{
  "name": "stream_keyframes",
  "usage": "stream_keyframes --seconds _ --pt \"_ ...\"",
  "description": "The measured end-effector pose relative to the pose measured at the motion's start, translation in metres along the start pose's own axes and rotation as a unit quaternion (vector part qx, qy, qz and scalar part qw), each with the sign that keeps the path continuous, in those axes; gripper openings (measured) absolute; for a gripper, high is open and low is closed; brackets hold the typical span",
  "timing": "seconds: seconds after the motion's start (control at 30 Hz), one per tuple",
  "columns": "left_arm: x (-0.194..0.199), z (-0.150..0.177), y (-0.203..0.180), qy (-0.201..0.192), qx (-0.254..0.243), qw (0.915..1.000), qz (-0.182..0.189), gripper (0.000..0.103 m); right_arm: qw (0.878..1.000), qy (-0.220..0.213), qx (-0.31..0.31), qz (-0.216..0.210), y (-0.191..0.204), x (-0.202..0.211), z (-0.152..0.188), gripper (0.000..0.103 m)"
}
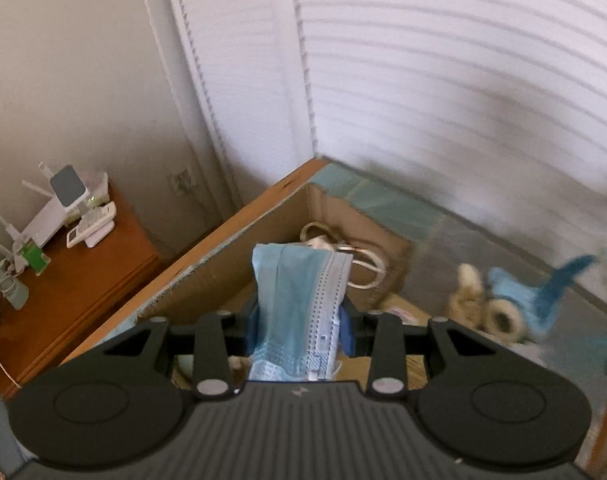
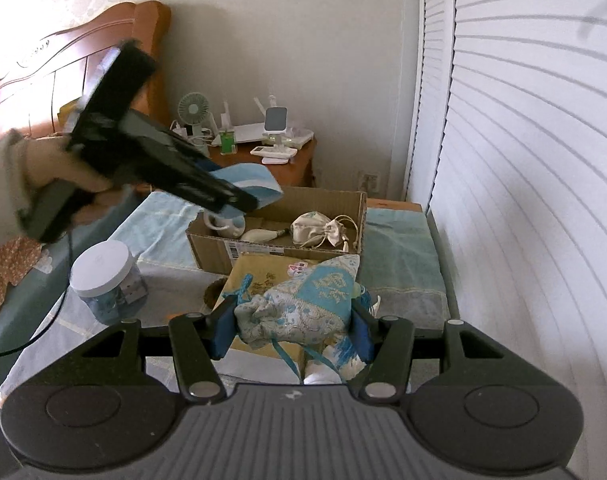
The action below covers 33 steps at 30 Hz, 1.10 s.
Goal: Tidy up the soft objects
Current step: 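Drop the mask into the cardboard box with the left tool while the right tool lifts the sachet, then carry the blue sachet with the right tool over the cardboard box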
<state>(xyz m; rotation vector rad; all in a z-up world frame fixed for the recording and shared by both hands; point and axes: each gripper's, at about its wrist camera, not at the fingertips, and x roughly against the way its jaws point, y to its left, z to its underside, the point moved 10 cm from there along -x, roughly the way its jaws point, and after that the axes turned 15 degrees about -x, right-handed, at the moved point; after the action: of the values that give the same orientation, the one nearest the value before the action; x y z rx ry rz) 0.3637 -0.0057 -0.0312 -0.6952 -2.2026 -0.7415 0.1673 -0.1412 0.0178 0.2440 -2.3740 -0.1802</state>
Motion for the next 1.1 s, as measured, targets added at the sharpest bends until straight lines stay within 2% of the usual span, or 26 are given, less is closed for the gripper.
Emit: stream_keyframes --seconds 0.07,0.27,0.3,0.33,0.37,0.4,0.43,0.7,0.8,0.9,1.1 --pt "-0.017 -0.003 0.004 0.010 0.002 0.9999 -0.006 0.037 1.000 0.001 -0.005 -0.001 -0.004 -0.003 -0.001 0.062" --pt "-0.047 -0.002 0.002 0.019 0.000 0.9997 0.015 0.038 1.000 0.009 -0.012 0.002 -0.011 -0.012 -0.001 0.062" --pt "-0.049 -0.001 0.000 0.018 -0.002 0.9996 0.021 0.042 1.000 0.010 -0.013 0.003 -0.012 -0.013 -0.001 0.062" --pt "-0.051 0.000 -0.002 0.021 -0.004 0.9994 0.027 0.058 1.000 0.011 -0.015 0.003 -0.013 -0.014 -0.001 0.062" --pt "-0.051 0.002 -0.003 0.025 -0.005 0.9993 0.028 0.067 1.000 0.012 -0.016 0.003 -0.015 -0.015 -0.001 0.062" --pt "-0.050 0.003 -0.001 0.024 -0.005 0.9996 0.017 0.079 1.000 0.013 -0.017 0.004 -0.016 -0.016 -0.001 0.062" --pt "-0.048 0.003 0.000 0.020 -0.007 0.9998 0.004 0.083 1.000 0.014 -0.019 0.005 -0.016 -0.017 0.000 0.062" --pt "-0.015 0.010 0.006 0.010 0.002 0.9998 -0.016 0.085 1.000 0.012 -0.014 0.013 -0.016 -0.016 -0.002 0.062" --pt "0.006 0.018 0.003 0.000 0.015 0.9997 -0.019 0.089 1.000 0.010 -0.010 0.013 -0.013 -0.016 -0.006 0.062" --pt "0.033 0.027 -0.006 -0.014 0.018 0.9995 -0.023 0.094 1.000 0.010 -0.008 0.015 -0.009 -0.019 -0.011 0.062" --pt "0.085 0.052 -0.039 -0.031 0.024 0.9989 -0.024 0.095 1.000 0.012 -0.011 0.014 -0.001 -0.033 -0.031 0.062"
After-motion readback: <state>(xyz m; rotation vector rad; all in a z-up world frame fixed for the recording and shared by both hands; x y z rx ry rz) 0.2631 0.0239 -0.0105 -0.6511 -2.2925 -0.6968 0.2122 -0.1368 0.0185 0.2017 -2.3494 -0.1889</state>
